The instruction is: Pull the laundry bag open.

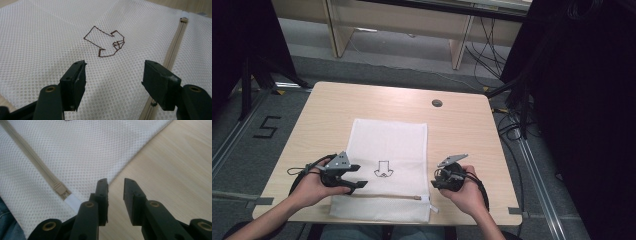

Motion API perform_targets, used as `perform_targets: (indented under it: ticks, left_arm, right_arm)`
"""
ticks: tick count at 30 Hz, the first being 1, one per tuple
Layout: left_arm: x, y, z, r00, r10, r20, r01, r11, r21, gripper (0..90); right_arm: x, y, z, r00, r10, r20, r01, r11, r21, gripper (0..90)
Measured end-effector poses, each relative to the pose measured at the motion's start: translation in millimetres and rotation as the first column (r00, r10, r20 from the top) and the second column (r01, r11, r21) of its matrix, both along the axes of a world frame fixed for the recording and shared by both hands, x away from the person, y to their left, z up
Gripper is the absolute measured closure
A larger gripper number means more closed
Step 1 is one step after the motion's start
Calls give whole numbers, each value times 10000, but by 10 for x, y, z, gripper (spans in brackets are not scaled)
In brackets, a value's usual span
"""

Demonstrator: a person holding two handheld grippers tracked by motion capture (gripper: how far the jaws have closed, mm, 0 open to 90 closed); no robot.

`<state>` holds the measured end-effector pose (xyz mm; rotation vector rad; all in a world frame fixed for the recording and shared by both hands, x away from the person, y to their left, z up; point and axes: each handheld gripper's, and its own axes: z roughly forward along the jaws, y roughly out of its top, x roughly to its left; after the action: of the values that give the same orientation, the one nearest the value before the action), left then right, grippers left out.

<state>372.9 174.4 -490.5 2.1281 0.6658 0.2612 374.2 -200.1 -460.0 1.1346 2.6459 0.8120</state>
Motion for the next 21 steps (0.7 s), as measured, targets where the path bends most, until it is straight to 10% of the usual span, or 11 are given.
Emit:
perform_targets:
  ticks: [8,21]
  left_arm:
    - [0,-41,27,9995,-166,-257,160,9996,-230,403]
    - [-74,-454,99,9856,-1681,-198,1675,9855,-282,556]
  right_arm:
    - [-19,0,1,9923,1168,-402,-1182,9924,-349,823]
    - [-96,202,-57,9743,924,-2054,-999,9947,-264,900]
